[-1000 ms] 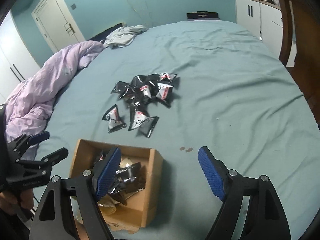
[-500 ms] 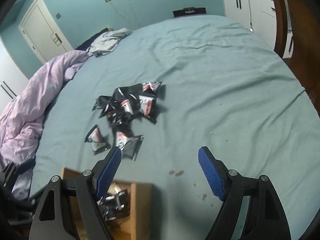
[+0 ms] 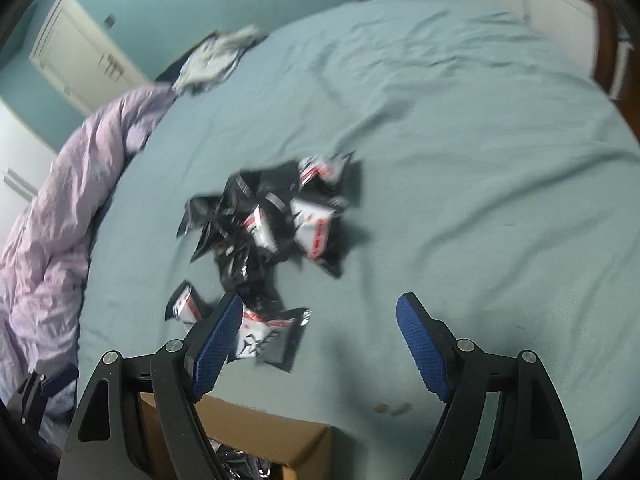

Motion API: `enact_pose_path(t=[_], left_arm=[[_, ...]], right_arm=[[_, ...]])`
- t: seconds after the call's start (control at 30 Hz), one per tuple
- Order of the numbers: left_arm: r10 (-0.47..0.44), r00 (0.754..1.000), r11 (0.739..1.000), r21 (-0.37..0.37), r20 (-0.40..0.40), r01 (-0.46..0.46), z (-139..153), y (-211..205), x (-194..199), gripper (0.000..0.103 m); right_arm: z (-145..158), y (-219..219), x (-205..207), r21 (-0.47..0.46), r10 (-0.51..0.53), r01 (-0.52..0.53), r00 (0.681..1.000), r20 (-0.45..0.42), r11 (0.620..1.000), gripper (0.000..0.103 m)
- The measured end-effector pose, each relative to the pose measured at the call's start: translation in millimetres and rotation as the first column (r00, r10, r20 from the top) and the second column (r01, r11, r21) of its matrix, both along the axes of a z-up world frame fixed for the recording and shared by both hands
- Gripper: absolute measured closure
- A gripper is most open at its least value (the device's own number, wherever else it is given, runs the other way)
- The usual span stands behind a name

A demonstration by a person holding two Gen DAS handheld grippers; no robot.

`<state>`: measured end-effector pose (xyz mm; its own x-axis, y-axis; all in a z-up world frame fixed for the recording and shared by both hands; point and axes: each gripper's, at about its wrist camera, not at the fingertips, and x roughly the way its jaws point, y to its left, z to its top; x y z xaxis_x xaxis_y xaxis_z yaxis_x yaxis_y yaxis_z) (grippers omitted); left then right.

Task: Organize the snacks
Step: 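Move the open right tool back to the snack pile, then grasp a white red-labelled packet with the right tool while the left tool grasps another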

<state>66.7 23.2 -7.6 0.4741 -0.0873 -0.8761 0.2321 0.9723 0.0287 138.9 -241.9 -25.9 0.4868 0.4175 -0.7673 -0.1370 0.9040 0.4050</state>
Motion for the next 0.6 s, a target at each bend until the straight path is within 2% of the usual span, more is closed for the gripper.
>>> enact_pose_path(t=[0.13,0.23,0.37,0.53,0.57,0.6], left_arm=[[0.018,1.000,0.999,-0.034,-0.022,-0.019,-3.0,5.4,5.5,0.015],[0.031,0.999,0.998,-0.050,-0.043,-0.033,-6.1,8.8,9.1,0.015],[0.037,0.996,0.995,-0.084,-0.078,-0.044,-11.1,10.9,10.8,0.015],[0.038,0.997,0.996,-0.077,-0.074,-0.043,-12.5,9.0,11.7,0.015],[0.039,0.996,0.996,-0.076,-0.074,-0.045,-12.9,9.2,11.7,0.015],[0.041,0.996,0.996,-0.076,-0.076,-0.047,-13.7,9.2,12.0,0.015]], right_arm=[[-14.3,30.9,19.0,-0.045,0.164,-0.167,0.985,-0.059,0.985,0.024],[-22.3,48.5,27.0,-0.091,0.228,-0.236,0.970,-0.088,0.967,0.024],[-32.1,64.3,36.7,-0.141,0.263,-0.278,0.958,-0.114,0.950,0.024],[-42.6,72.4,43.4,-0.178,0.261,-0.287,0.953,-0.156,0.941,0.025],[-41.3,70.2,43.8,-0.169,0.251,-0.273,0.957,-0.144,0.947,0.030],[-40.5,68.4,43.7,-0.162,0.242,-0.261,0.962,-0.130,0.952,0.045]])
